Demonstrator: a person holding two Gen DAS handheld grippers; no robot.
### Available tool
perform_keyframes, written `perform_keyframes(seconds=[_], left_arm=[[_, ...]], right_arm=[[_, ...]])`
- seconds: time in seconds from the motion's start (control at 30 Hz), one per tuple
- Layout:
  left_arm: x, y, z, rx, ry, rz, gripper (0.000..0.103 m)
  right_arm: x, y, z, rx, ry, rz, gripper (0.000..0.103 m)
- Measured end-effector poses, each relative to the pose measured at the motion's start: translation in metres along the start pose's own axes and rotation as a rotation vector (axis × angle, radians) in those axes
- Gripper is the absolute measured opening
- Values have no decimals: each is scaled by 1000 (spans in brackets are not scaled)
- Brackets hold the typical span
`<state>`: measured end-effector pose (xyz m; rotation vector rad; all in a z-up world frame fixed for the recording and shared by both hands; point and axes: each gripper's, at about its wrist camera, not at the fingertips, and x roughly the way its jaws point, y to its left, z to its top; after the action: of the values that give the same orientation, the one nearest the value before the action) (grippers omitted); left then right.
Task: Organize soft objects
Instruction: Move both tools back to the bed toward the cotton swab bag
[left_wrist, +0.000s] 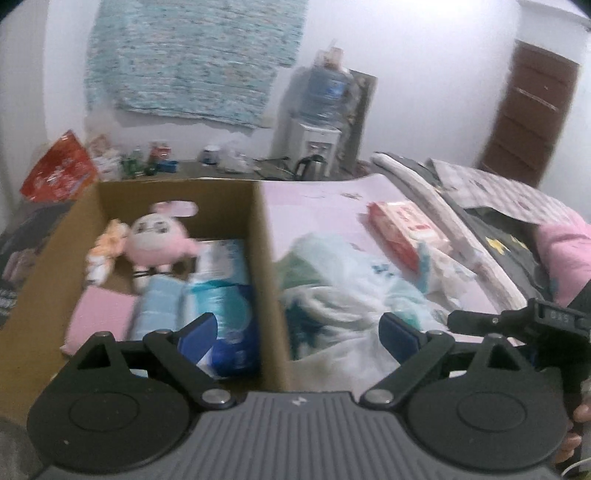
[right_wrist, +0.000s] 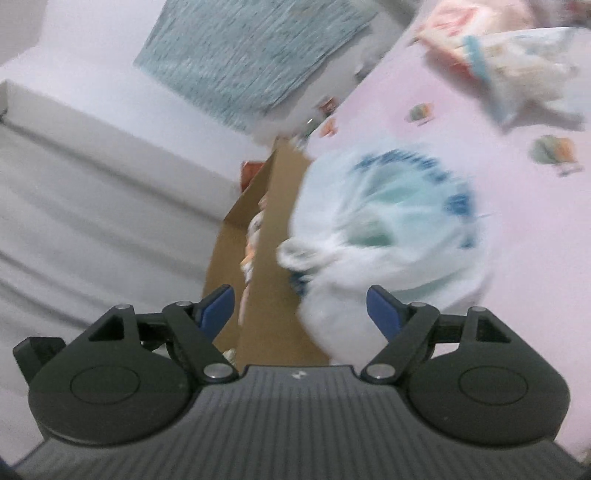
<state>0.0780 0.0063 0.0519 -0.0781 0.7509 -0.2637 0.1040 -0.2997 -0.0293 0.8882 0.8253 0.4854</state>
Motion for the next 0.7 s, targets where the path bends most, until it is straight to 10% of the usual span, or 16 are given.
perform_keyframes(seconds=[0.4, 0.7], left_arm=[[71, -91, 41, 111, 153, -136, 95], [151, -147, 71, -57, 323, -289, 95]], right_arm=[[-58, -81, 20, 60, -191, -134, 79], [-122, -92, 100, -106, -329, -323, 79]])
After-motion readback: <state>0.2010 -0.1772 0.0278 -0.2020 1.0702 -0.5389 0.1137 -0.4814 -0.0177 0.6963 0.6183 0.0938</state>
